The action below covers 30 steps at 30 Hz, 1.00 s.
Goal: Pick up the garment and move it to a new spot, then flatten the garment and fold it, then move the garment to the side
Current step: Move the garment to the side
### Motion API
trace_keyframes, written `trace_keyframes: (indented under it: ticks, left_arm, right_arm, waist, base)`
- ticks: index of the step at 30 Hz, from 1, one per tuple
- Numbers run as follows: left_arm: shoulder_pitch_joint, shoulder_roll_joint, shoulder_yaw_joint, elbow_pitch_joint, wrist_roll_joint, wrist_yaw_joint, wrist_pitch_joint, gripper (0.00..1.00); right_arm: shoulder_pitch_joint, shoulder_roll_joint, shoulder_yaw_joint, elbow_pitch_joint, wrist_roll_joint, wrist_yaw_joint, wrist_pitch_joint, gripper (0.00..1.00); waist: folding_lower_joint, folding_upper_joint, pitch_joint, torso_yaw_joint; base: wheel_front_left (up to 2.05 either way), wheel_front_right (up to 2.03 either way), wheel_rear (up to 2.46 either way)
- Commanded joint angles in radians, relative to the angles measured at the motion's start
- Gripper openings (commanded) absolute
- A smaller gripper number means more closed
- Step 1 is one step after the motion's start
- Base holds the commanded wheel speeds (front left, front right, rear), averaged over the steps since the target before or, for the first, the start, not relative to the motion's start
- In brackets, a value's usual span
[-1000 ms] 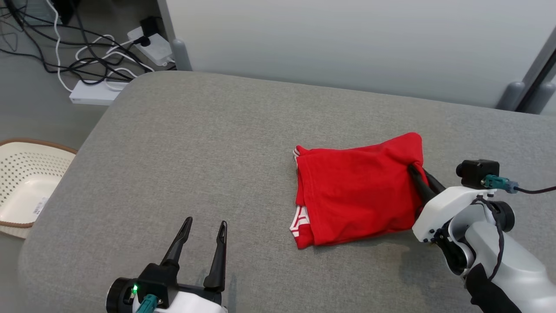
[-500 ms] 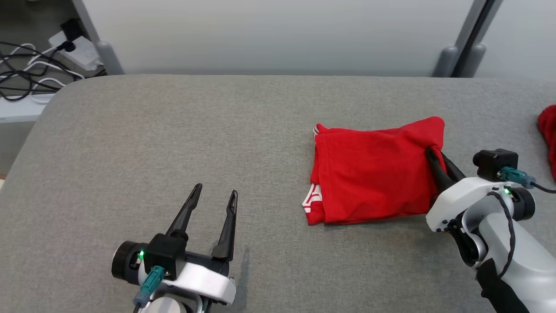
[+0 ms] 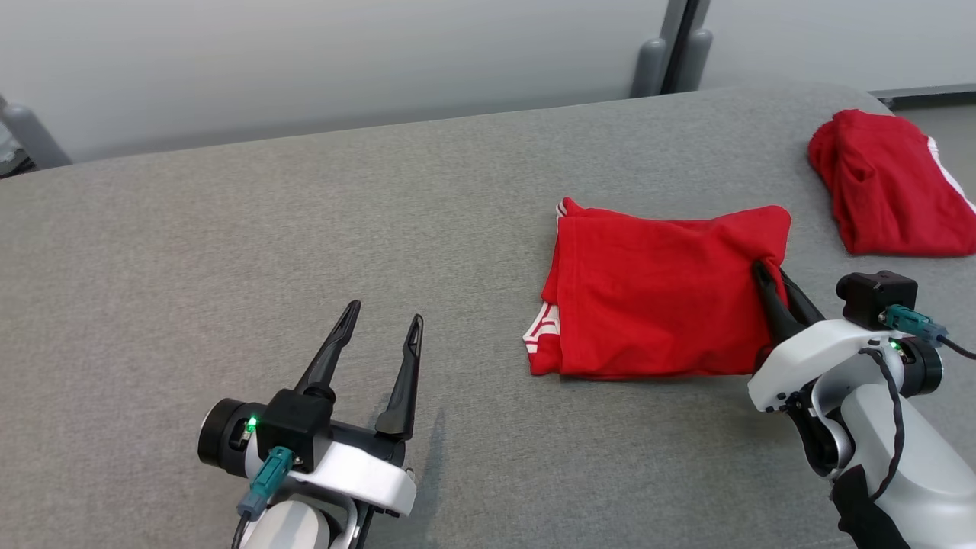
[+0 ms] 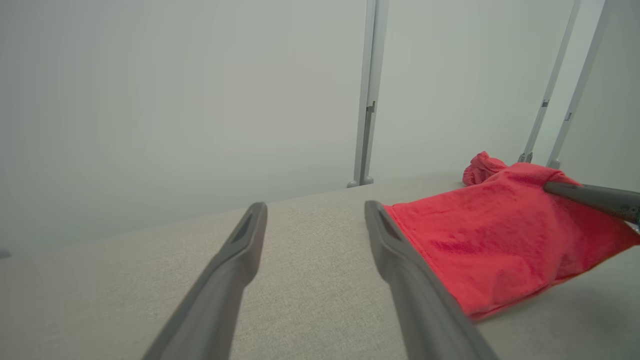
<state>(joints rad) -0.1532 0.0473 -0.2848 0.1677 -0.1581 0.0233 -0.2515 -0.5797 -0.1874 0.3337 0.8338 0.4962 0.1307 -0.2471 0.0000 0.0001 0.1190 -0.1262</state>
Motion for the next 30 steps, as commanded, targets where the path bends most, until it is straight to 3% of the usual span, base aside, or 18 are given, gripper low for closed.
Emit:
trace_keyframes:
  ticks: [1,22,30]
  left_arm:
    - [-0.045,0.003,0.032,-0.026,0.012,-0.003,-0.010,1.00]
    - [-0.057,0.003,0.044,-0.036,0.029,-0.020,-0.010,1.00]
    - [-0.065,0.003,0.048,-0.039,0.037,-0.028,-0.010,1.00]
  right_arm:
    - [0.008,0.003,0.002,-0.034,-0.013,0.000,-0.015,0.00]
    - [0.049,0.034,0.006,-0.070,-0.055,0.000,-0.015,0.00]
    - [0.016,0.025,0.051,-0.068,-0.078,0.000,-0.015,0.00]
  waist:
    - [0.0000,-0.0001,0.009,-0.041]
    - [0.0000,-0.0001,0.039,-0.262]
    - [0.0000,-0.0001,0.060,-0.287]
  base:
    - [0.00,0.00,0.00]
    - [0.00,0.00,0.00]
    - [0.00,0.00,0.00]
